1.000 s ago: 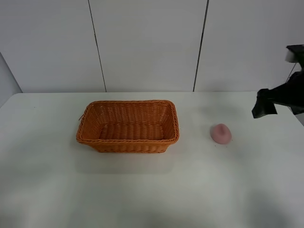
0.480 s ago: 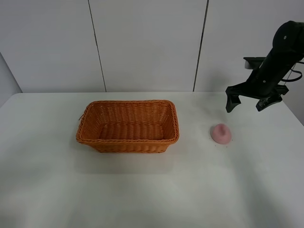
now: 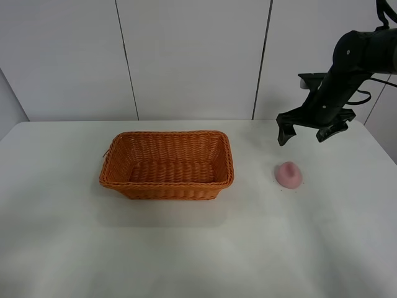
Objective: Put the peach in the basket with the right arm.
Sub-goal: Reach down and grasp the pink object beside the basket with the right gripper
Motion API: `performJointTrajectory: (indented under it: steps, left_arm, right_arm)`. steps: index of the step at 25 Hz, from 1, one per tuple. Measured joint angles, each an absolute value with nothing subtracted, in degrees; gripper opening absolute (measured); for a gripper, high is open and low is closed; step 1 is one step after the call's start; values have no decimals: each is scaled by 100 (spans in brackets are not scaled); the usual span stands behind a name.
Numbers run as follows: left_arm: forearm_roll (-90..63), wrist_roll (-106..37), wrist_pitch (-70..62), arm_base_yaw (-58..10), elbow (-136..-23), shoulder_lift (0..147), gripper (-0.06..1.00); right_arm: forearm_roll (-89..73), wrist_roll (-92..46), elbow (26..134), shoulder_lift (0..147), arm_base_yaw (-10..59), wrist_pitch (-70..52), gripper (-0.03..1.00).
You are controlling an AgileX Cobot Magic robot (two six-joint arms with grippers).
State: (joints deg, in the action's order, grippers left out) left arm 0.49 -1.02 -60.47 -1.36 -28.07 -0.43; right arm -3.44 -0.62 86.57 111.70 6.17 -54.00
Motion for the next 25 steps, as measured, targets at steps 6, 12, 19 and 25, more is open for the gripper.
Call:
performJointTrajectory:
  steps: [6,12,19,25]
  left_arm:
    - [49,-102,-6047,-136,-2807,-43,99]
    - [49,-102,-6047,-136,-2807,-43,99]
    - [49,-102,-6047,-136,-2807,-43,99]
    - [49,-102,-6047,-136,-2807,-43,99]
  right_arm:
    - [-339,-43,8686,11447,617,-5281,70]
    - [-339,-43,8686,12075,617,-5278,70]
    - [-374,-43,8686,12551,617,-5258,70]
    - [-382,0,8690,12575,617,-5258,61]
